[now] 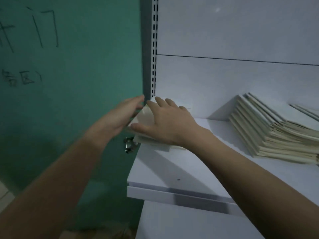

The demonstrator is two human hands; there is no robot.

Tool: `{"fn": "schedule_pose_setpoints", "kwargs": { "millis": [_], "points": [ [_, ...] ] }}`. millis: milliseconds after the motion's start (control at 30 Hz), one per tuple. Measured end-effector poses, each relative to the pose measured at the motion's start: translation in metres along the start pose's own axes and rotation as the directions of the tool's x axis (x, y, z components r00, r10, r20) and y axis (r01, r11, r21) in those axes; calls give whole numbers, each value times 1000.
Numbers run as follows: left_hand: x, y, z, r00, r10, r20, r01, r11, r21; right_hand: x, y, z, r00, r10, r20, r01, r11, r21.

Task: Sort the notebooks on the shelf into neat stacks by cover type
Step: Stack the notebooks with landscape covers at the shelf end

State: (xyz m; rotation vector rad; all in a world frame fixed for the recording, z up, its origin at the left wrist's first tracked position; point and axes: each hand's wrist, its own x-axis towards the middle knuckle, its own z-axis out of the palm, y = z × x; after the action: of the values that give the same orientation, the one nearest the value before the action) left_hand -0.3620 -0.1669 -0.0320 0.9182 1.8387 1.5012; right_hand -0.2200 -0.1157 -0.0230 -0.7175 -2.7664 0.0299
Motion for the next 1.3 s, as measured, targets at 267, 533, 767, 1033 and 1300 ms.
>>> {"fn": "schedule_pose_setpoints", "kwargs": {
  "millis": [267, 533, 767, 1033, 1300],
  "points": [
    [-11, -13, -16, 989, 22, 144, -10, 996, -86, -30, -5, 29, 998, 24, 51, -16, 987, -157],
    [-14, 4, -31, 979, 187, -77, -193, 978, -82, -19, -4, -10, 992, 112, 53, -123, 944, 305],
    [-12, 28, -39, 882, -3, 471, 290, 790, -540, 9, -22, -26, 997, 30, -74, 22, 789, 614],
    [2, 6, -49, 986, -44, 158, 112, 887, -449, 10, -10, -3, 987, -90, 134, 34, 928, 370],
    [21, 10, -87, 998, 40, -43, -56, 865, -498, -1, 8, 21, 992, 34, 119, -34, 999, 0]
  ]
}}
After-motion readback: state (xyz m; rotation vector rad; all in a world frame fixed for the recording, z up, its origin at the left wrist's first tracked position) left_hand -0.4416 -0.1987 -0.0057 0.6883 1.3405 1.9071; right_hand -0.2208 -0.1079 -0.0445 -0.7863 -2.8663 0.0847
